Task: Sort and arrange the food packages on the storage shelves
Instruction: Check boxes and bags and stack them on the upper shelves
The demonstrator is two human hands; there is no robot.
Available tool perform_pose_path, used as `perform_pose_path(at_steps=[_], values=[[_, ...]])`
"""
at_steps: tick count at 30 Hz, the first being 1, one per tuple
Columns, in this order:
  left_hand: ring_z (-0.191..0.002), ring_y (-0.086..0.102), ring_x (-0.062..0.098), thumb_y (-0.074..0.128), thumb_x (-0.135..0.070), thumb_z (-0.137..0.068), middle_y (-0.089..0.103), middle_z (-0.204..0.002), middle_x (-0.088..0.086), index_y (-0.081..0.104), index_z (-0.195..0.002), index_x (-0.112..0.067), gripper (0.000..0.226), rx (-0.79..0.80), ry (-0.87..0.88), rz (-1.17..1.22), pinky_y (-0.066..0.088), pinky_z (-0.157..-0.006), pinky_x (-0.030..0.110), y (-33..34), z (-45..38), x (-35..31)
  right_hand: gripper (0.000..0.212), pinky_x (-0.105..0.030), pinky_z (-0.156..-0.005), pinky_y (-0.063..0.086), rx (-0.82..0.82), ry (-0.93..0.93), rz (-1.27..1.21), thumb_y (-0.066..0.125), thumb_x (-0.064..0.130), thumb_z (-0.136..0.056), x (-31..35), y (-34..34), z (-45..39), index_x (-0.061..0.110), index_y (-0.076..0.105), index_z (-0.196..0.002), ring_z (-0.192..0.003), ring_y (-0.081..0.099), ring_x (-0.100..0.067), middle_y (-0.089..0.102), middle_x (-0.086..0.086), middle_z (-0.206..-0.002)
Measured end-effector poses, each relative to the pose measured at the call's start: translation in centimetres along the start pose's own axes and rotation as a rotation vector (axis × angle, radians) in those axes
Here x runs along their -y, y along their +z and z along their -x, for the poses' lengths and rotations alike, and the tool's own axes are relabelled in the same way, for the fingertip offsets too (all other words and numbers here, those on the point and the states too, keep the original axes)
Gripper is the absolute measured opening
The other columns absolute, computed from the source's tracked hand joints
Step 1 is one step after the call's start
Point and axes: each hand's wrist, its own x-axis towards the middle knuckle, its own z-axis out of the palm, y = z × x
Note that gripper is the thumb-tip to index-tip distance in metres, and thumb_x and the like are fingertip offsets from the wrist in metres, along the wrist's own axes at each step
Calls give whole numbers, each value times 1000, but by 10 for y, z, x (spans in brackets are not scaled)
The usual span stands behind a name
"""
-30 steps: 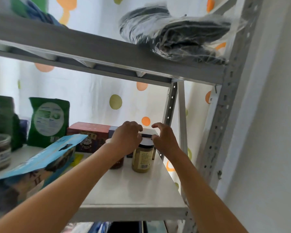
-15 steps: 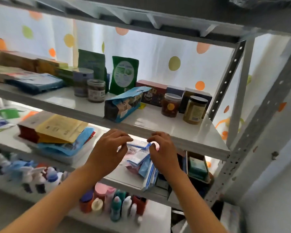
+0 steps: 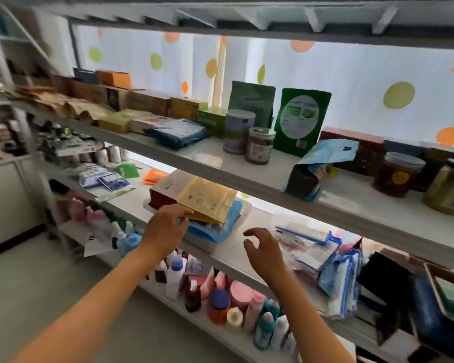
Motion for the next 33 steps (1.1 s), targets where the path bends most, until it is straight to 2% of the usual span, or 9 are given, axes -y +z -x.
perform_pose_path(at_steps=[4, 8, 12, 16, 21, 23, 25, 30, 33], values=[[-111, 60, 27, 56, -15, -98, 66, -124, 9, 69, -118, -12, 24, 15, -112, 9, 46, -91, 35, -23, -60, 79, 23, -20, -86, 39, -10, 138, -79, 60, 26, -100, 15, 46, -49, 18, 66, -121, -111, 55, -12, 61, -1, -126], [-109, 60, 29, 59, -22, -97, 65, -122, 14, 68, -120, -13, 26, 88, -188, 54, 45, -92, 37, -36, -123, 155, 35, -6, -67, 42, -72, 265, -188, 58, 30, -101, 21, 84, -93, 14, 60, -132, -108, 58, -16, 59, -6, -131], [-121, 56, 31, 52, -27, -101, 62, -132, 12, 64, -128, -14, 32, 235, -276, 102, 41, -101, 38, -29, -177, 201, 56, -31, -91, 50, -114, 445, -284, 58, 50, -97, 11, 110, -128, 16, 51, -141, -120, 59, -26, 56, -10, -139], [-113, 57, 27, 48, -32, -103, 61, -134, 12, 59, -133, -14, 37, 373, -355, 177, 40, -96, 34, -13, -210, 215, 70, -29, -76, 50, -132, 671, -509, 60, 62, -90, 3, 112, -147, 14, 49, -140, -101, 60, -17, 60, -4, -127], [-132, 48, 32, 56, -40, -99, 50, -144, 10, 43, -147, -18, 54, 523, -456, 329, 40, -107, 42, 13, -244, 217, 103, -59, -107, 40, -22, 793, -513, 68, 82, -67, -19, 122, -172, 24, 41, -148, -133, 49, -31, 51, -3, -145], [-136, 41, 32, 56, -38, -99, 43, -149, 10, 37, -150, -20, 57, 579, -459, 345, 39, -107, 42, 24, -254, 218, 123, -60, -107, 43, 16, 801, -555, 72, 93, -41, -29, 126, -183, 28, 46, -143, -127, 54, -30, 58, 0, -137], [-138, 39, 33, 58, -37, -98, 36, -154, 11, 34, -152, -24, 61, 598, -427, 322, 38, -108, 44, 32, -264, 223, 133, -58, -106, 45, 37, 792, -565, 74, 94, -28, -43, 132, -193, 29, 48, -141, -121, 60, -29, 62, 0, -131], [-128, 45, 27, 74, -32, -87, 39, -152, 11, 45, -144, -30, 64, 591, -412, 297, 44, -100, 39, 28, -284, 243, 131, -50, -105, 48, 78, 799, -550, 80, 88, -33, -48, 135, -201, 35, 41, -146, -123, 57, -30, 56, -2, -138], [-140, 35, 28, 74, -32, -87, 36, -155, 14, 56, -129, -25, 46, 584, -431, 323, 34, -97, 39, 25, -299, 251, 122, -51, -108, 48, 100, 813, -563, 79, 88, -41, -55, 137, -205, 37, 42, -146, -124, 58, -29, 56, -1, -138]])
